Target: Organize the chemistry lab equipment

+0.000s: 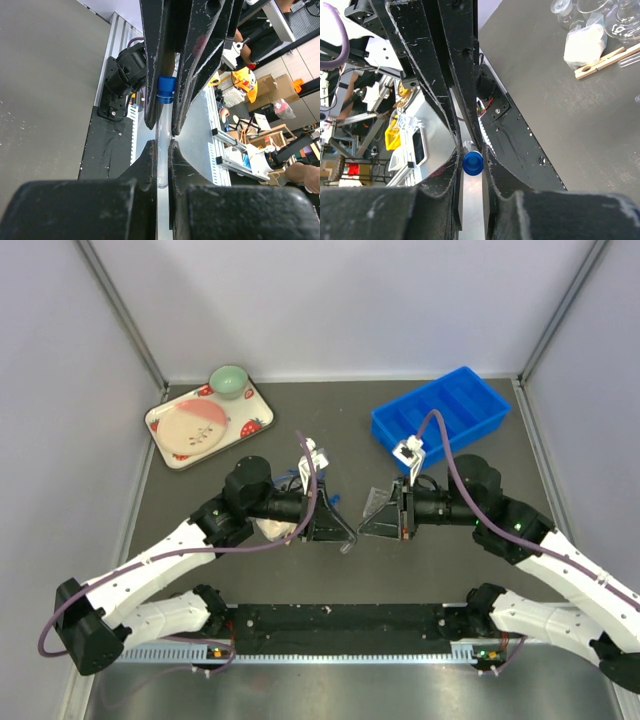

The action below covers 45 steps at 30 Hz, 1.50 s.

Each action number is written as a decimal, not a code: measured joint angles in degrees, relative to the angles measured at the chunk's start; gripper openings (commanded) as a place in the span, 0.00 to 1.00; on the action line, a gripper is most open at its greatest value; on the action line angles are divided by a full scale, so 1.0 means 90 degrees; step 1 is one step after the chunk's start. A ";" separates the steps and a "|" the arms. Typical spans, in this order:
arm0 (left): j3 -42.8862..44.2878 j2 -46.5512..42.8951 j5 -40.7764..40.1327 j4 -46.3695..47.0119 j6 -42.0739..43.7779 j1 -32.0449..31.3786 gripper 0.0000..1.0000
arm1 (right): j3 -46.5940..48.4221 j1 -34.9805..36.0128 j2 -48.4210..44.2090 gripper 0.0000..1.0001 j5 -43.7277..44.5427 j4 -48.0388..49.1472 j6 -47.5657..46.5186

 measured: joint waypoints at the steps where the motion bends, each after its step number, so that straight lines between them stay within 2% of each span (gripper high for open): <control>1: 0.0000 -0.0002 0.0010 0.0017 0.0002 0.0000 0.00 | 0.0005 0.0007 0.0000 0.00 -0.0002 0.0002 0.0010; 2: 0.0000 -0.0002 0.0022 0.0024 0.0002 0.0002 0.00 | 0.0007 0.0007 0.0000 0.00 0.0005 0.0007 0.0010; 3: -0.0010 -0.0002 0.0032 0.0036 0.0000 0.0002 0.09 | 0.0012 0.0010 0.0000 0.00 0.0010 0.0002 0.0010; 4: -0.0024 -0.0002 0.0034 0.0068 0.0000 0.0005 0.32 | 0.0029 0.0010 0.0002 0.00 0.0017 -0.0027 0.0010; 6: -0.0058 -0.0002 0.0027 0.0143 0.0041 0.0007 0.58 | 0.0053 0.0019 0.0010 0.00 0.0049 -0.0049 -0.0005; 7: -0.0078 0.0000 0.0005 0.0143 0.0027 0.0007 0.81 | 0.0080 0.0034 0.0022 0.00 0.0095 -0.0068 -0.0029; 8: -0.0124 0.0000 -0.0027 0.0107 -0.0024 0.0007 0.93 | 0.0112 0.0039 0.0036 0.00 0.0170 -0.0090 -0.0075; 9: -0.0143 0.0000 -0.0036 0.0083 0.0032 0.0007 0.99 | 0.0136 0.0039 0.0044 0.00 0.0245 -0.0129 -0.0095; 14: -0.0148 0.0000 -0.0284 -0.0430 0.0301 0.0007 0.99 | 0.0391 0.0044 0.0151 0.00 0.0952 -0.0624 -0.0423; 18: 0.0024 -0.0027 -0.0848 -0.1256 0.0731 0.0007 0.99 | 0.0588 0.0044 0.0296 0.00 0.1829 -0.1044 -0.0721; 23: 0.0500 -0.0223 -0.2268 -0.2441 0.1297 0.0007 0.99 | 0.0622 -0.0066 0.0442 0.00 0.3279 -0.1481 -0.1083; 31: 0.0617 -0.0478 -0.4240 -0.3276 0.1630 0.0005 0.99 | 0.0614 -0.0471 0.1350 0.00 0.5265 -0.1581 -0.1413; 38: 0.0425 -0.0675 -0.5523 -0.3390 0.1661 0.0007 0.99 | 0.0432 -0.0544 0.2448 0.00 0.5880 -0.0823 -0.1566; 45: 0.0107 -0.0782 -0.5962 -0.3400 0.1676 0.0007 0.99 | 0.0199 -0.0695 0.3196 0.00 0.5846 0.0036 -0.1698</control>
